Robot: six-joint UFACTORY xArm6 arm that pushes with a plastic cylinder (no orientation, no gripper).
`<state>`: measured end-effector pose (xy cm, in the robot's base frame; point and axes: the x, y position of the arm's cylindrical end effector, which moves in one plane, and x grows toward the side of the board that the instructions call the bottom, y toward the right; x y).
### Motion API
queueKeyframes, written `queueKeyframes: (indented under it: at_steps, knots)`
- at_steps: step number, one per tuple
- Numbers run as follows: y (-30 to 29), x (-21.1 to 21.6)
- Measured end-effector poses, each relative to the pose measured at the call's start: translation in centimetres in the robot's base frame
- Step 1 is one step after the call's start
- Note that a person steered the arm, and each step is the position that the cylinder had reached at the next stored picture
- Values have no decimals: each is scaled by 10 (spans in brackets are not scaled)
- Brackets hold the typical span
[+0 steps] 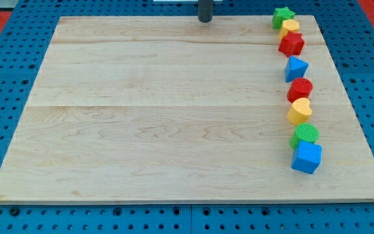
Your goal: Push the green circle towards the top left
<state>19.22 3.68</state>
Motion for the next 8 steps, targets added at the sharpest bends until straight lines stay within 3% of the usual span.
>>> queueKeyframes:
  at_steps: [1,3,6,8]
  knots:
    - [17,26]
    - [-15,225]
    - [8,425]
    - [23,427]
